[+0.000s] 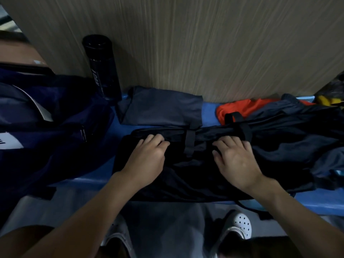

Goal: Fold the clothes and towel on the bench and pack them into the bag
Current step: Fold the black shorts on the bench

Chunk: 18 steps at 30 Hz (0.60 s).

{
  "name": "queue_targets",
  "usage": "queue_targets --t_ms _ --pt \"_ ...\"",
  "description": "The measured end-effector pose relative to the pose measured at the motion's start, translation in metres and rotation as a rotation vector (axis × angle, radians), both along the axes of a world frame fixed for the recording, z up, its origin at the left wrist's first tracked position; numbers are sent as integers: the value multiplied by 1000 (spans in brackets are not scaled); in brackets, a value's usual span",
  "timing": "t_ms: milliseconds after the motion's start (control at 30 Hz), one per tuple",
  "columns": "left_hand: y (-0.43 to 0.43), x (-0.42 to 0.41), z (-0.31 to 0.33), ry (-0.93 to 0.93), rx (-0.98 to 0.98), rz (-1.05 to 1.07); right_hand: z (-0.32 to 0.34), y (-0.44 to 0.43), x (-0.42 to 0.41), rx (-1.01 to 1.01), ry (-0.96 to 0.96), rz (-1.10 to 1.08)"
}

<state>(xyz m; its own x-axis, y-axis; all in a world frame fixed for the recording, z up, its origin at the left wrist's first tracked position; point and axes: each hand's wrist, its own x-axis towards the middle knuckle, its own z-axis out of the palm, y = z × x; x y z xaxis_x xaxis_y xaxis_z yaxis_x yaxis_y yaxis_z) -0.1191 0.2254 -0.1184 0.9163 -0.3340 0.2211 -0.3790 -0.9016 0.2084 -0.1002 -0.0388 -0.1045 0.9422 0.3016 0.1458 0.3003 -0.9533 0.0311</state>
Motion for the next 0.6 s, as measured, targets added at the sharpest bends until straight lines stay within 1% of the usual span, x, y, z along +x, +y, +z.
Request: queue_targets --t_ms 100,167,233,300,400,433,500,567,600 --pt "0 6 -2 10 -3 1 0 -6 10 -42 -27 -31" --pt "-2 9 0 96 25 51 -1 -6 14 -112 -48 -47" --pt "-4 10 2 193 63 97 -1 -4 16 -127 -56 -73" --pt "-7 12 4 257 129 121 0 -2 17 -140 -19 -103" --pt "-11 13 5 308 164 178 -1 -2 19 -144 128 -92" --pt "-12 13 6 294 149 206 -3 -4 21 -130 169 -89" --pt "-15 9 7 151 79 205 -5 -6 22 -93 226 -96" --pt "-16 9 4 -27 27 120 -7 -7 23 -80 239 -95" --pt "-15 9 2 -74 14 71 -6 -6 23 -80 222 -91"
